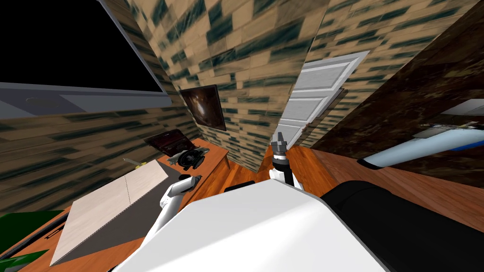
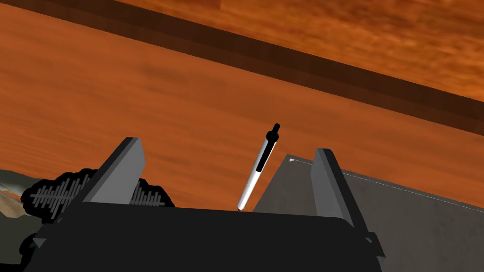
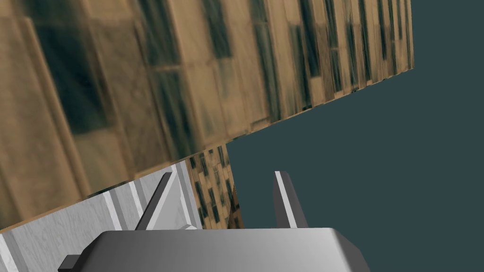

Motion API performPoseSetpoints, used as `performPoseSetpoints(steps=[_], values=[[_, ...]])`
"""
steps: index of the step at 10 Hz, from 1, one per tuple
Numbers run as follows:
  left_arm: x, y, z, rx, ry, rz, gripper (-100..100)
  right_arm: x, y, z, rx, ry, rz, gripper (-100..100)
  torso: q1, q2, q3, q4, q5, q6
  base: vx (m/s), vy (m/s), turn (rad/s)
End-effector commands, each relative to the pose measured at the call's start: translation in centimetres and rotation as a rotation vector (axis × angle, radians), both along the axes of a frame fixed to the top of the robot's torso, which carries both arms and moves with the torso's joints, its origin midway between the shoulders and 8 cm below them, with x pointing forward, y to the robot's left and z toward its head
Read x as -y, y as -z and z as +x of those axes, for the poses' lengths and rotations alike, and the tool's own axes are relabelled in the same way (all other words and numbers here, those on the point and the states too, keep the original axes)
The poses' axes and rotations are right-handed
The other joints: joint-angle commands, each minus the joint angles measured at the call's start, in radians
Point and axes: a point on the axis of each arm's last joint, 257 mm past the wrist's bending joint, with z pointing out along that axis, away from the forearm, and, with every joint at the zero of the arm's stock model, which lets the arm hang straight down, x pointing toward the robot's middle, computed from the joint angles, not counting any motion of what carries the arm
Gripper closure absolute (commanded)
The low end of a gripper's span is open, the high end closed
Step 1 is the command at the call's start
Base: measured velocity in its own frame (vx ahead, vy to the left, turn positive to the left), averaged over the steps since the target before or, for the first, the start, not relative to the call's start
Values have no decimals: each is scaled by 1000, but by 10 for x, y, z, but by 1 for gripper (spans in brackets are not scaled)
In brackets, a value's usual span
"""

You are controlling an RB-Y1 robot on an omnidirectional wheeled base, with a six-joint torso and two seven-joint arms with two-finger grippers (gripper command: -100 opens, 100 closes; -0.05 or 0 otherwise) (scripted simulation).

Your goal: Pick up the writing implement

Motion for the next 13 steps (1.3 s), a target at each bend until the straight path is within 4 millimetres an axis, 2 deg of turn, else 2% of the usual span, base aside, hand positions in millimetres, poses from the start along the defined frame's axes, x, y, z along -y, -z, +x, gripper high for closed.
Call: performPoseSetpoints(steps=[1,4,6,7,8,11,12,13], values=[[-4,5,-10,-48,30,3,-100,0,0,0,0,0,0,0,0,0,0,0,0,0,-5,30,-101],[-10,11,-24,-108,76,6,-100,0,0,0,0,0,0,0,1,0,0,0,0,0,-7,37,-70],[-11,10,-25,-111,78,6,-100,0,0,0,0,0,0,0,0,0,0,0,0,0,-3,20,-22],[-11,10,-25,-113,81,6,0,0,0,0,0,0,0,0,-1,0,0,0,0,0,0,0,0],[-7,21,-29,-115,73,5,-100,0,0,0,0,0,0,0,-1,0,0,0,0,0,14,28,-58],[1,35,-36,-116,64,5,-100,0,0,0,0,0,0,0,2,-2,-1,0,1,0,23,58,-39],[0,32,-36,-117,66,4,-100,0,0,0,0,0,0,0,2,-1,-1,0,1,0,5,23,-8],[0,32,-36,-116,65,5,100,0,0,0,0,0,0,0,0,-1,0,0,0,0,0,5,7]])
